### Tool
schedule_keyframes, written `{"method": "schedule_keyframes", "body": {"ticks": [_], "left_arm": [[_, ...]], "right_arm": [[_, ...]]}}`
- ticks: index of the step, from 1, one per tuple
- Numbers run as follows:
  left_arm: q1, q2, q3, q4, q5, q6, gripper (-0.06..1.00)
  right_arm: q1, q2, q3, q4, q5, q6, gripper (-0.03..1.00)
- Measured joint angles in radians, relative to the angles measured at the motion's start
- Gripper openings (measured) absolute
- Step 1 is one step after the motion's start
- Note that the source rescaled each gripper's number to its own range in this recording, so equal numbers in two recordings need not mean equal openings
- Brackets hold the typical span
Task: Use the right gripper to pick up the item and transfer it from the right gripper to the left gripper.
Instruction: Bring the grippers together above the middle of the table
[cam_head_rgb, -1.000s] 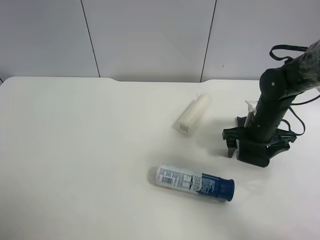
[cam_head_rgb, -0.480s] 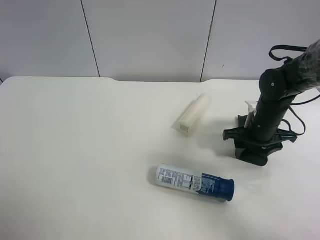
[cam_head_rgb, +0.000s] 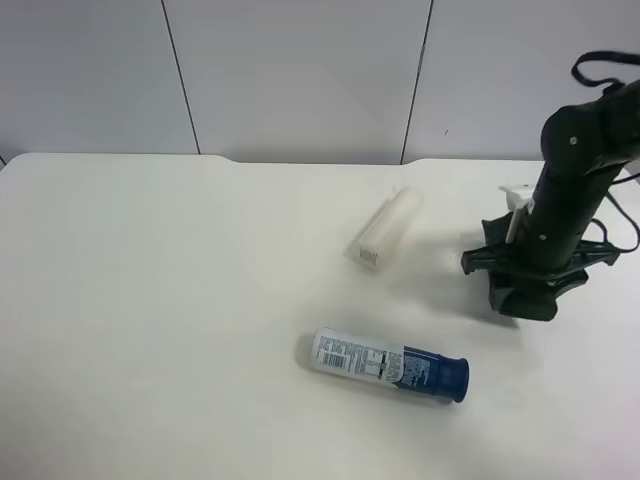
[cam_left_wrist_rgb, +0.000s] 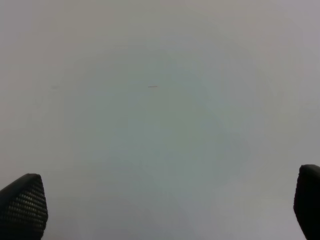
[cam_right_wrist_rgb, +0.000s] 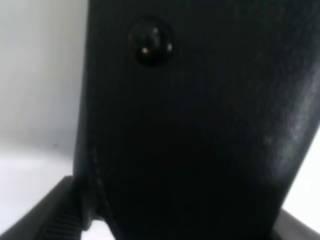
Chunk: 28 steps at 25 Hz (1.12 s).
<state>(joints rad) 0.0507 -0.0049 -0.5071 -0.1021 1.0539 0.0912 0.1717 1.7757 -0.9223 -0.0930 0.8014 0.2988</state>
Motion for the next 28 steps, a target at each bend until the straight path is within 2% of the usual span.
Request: {"method": "schedule_keyframes", "body": {"ticks": [5,9,12,18,28], "left_arm": [[0.000,0.000,0.000,0.000,0.000,-0.001,1.00],[0.000,0.000,0.000,0.000,0.000,-0.001,1.00],[0.000,0.000,0.000,0.000,0.000,-0.001,1.00],[0.000,0.000,0.000,0.000,0.000,-0.001,1.00],[0.000,0.036,0.000,-0.006,0.000,-0.001,1.00]], "right_arm": [[0.000,-0.191,0.000,0.056,0.103,-0.164,0.31],[0.005,-0.304,0.001,0.112,0.135,-0.287,0.30],[0.040,-0.358,0.001,0.166,0.143,-0.354,0.30],[0.197,-0.380,0.001,0.194,0.142,-0.439,0.29],[0.525,-0.380,0.001,0.197,0.106,-0.564,0.29]]}}
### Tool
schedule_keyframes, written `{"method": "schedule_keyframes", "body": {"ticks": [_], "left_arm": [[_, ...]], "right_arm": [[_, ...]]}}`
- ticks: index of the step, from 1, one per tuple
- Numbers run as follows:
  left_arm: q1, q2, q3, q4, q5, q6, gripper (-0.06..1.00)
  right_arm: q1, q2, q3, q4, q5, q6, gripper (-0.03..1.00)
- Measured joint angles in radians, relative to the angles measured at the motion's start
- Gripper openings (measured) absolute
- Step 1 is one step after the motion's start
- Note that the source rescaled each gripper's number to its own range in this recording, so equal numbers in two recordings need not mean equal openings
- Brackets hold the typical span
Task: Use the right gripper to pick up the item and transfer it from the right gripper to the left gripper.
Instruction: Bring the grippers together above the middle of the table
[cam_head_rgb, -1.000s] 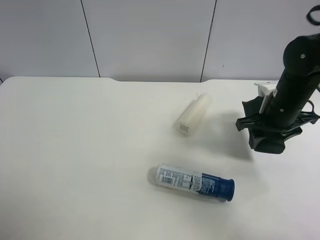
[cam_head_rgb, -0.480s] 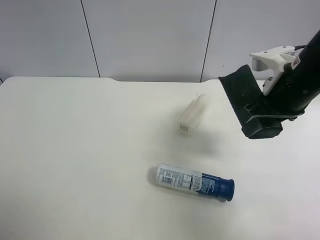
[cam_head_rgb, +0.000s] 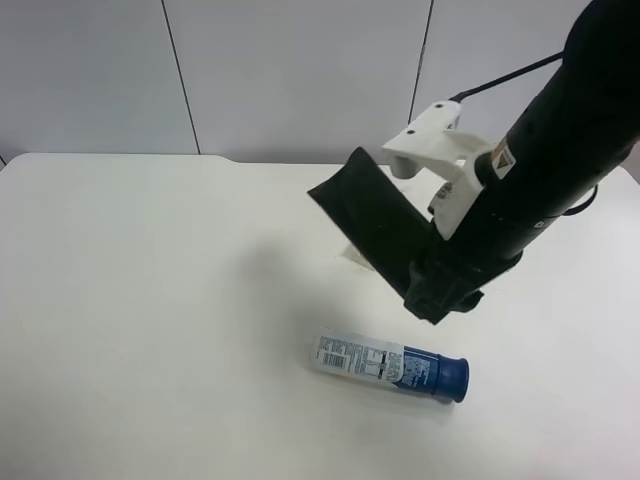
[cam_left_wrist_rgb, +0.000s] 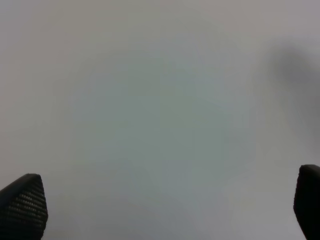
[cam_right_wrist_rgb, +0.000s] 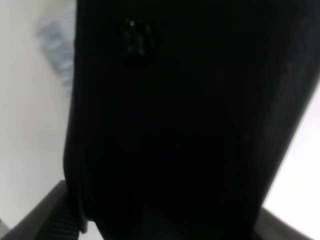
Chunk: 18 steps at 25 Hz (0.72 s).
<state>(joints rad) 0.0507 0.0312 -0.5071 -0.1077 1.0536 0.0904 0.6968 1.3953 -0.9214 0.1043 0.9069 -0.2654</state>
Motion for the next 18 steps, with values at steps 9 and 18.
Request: {"method": "schedule_keyframes", "body": {"ticks": [9,18], "left_arm": [[-0.026,0.180,0.000,-0.054,-0.002,0.048,1.00],[-0.099,0.265,-0.001,-0.204,-0.005,0.084,1.00]], "right_arm": [[0.176,0.000,0.000,0.007,-0.005,-0.107,0.28],[0.279,0.000,0.000,0.003,-0.025,-0.180,0.26]]}}
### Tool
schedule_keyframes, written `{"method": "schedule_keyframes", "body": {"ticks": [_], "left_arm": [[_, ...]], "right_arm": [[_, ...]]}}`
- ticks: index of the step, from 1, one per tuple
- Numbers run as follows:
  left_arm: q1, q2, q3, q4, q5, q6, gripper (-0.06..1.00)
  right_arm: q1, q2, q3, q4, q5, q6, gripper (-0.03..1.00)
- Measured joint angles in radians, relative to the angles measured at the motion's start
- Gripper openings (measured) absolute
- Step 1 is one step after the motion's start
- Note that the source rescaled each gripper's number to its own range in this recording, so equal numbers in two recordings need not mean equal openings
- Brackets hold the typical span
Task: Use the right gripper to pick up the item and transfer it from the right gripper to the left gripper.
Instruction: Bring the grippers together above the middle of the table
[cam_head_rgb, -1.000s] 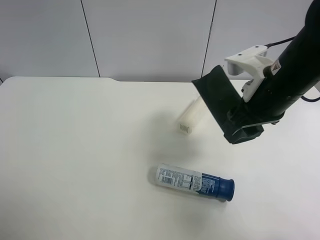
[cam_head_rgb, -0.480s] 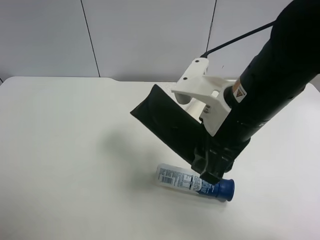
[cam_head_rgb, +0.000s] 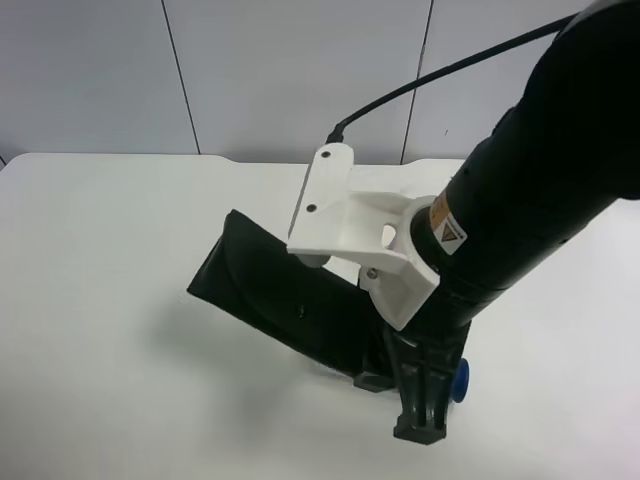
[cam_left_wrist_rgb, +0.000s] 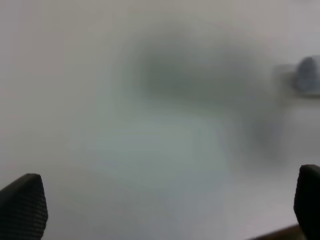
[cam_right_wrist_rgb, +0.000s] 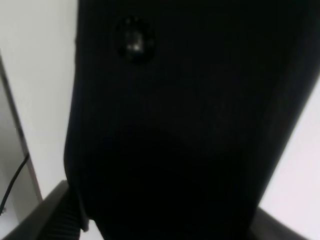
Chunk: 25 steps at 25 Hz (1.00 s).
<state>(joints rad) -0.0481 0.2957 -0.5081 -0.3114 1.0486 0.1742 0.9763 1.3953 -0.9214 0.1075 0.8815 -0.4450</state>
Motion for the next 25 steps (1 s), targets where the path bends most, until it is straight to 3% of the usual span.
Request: {"method": "schedule_keyframes", "body": {"ticks": [5,6,14,18,25], "left_arm": [[-0.045,0.107,0.000,-0.152,-0.007,0.036,1.00],[-0.055,0.158,0.000,-0.218,-0.009,0.062,1.00],[-0.057,0.360,0.000,-0.506,-0.015,0.207,1.00],[-0.057,0.453,0.000,-0.589,-0.015,0.245,1.00],[-0.057,0.586,0.000,-0.647,-0.015,0.286,1.00]], "right_arm": [[0.034,0.000,0.000,0.000,-0.001,-0.024,0.26],[0.036,0.000,0.000,0.000,-0.001,-0.024,0.26],[0.036,0.000,0.000,0.025,-0.014,-0.061,0.25],[0.036,0.000,0.000,0.050,-0.031,-0.083,0.24],[0.037,0.000,0.000,0.112,-0.048,-0.136,0.23]]}}
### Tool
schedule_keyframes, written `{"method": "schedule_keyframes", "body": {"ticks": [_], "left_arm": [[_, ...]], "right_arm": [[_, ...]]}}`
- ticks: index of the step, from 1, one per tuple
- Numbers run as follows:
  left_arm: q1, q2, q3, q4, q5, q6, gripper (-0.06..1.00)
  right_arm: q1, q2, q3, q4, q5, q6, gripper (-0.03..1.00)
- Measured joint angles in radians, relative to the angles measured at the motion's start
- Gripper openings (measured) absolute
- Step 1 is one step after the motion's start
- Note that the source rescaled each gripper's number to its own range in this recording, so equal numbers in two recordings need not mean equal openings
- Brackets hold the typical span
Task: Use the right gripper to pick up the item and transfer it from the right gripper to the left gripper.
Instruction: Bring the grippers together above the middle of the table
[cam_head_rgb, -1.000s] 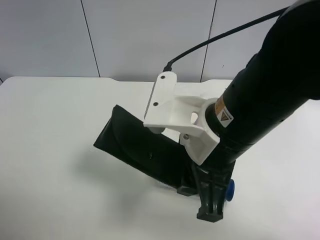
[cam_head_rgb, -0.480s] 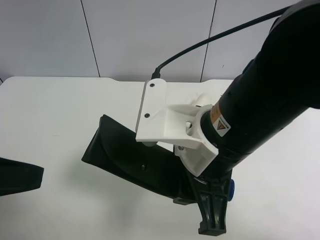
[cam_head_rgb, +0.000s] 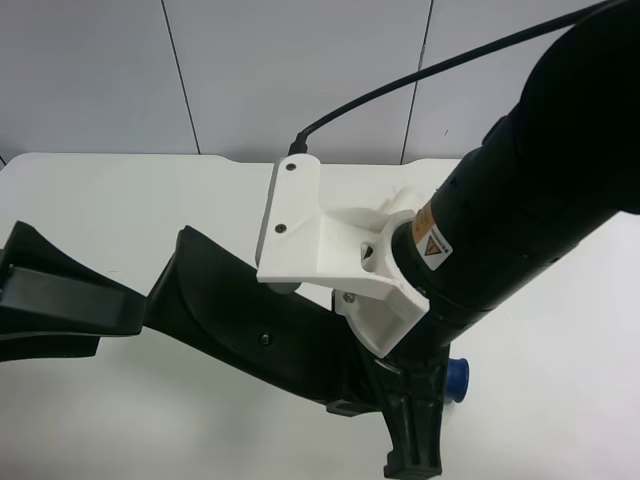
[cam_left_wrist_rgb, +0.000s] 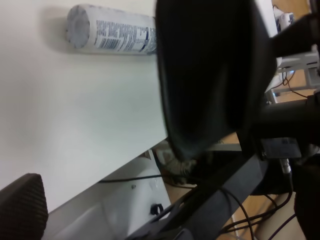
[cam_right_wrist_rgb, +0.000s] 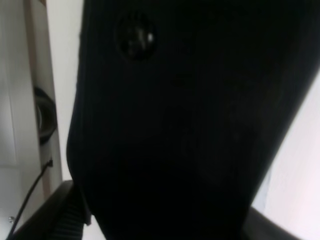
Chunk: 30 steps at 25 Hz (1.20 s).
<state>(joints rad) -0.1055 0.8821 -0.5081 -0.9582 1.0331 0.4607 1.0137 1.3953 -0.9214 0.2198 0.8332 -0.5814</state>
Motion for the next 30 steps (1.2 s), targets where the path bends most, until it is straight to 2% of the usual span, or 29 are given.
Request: {"method": "schedule_keyframes", "body": {"ticks": [4,9,14,20,23,24,25,27,30], "left_arm": [[0.000,0.054,0.000,-0.017,0.000,0.016,1.00],[0.000,0.092,0.000,-0.109,0.003,0.064,1.00],[0.000,0.100,0.000,-0.192,0.052,0.080,1.00],[0.000,0.100,0.000,-0.244,0.105,0.080,1.00],[0.000,0.100,0.000,-0.257,0.113,0.080,1.00],[0.000,0.100,0.000,-0.259,0.113,0.080,0.99],[0.000,0.100,0.000,-0.259,0.113,0.080,0.96],[0.000,0.100,0.000,-0.259,0.114,0.080,0.88],[0.000,0.100,0.000,-0.260,0.114,0.080,0.66]], "right_arm": [[0.029,0.000,0.000,0.023,-0.011,-0.029,0.22],[0.041,0.000,0.000,0.050,-0.036,-0.055,0.21],[0.041,0.000,0.000,0.106,-0.089,-0.106,0.19],[0.041,0.000,0.000,0.184,-0.115,-0.174,0.17],[0.041,0.000,0.000,0.200,-0.118,-0.195,0.14],[0.041,0.000,0.000,0.204,-0.120,-0.197,0.05],[0.041,0.000,0.000,0.209,-0.122,-0.199,0.00],[0.041,0.000,0.000,0.212,-0.127,-0.202,0.00],[0.041,0.000,0.000,0.214,-0.132,-0.202,0.00]]}}
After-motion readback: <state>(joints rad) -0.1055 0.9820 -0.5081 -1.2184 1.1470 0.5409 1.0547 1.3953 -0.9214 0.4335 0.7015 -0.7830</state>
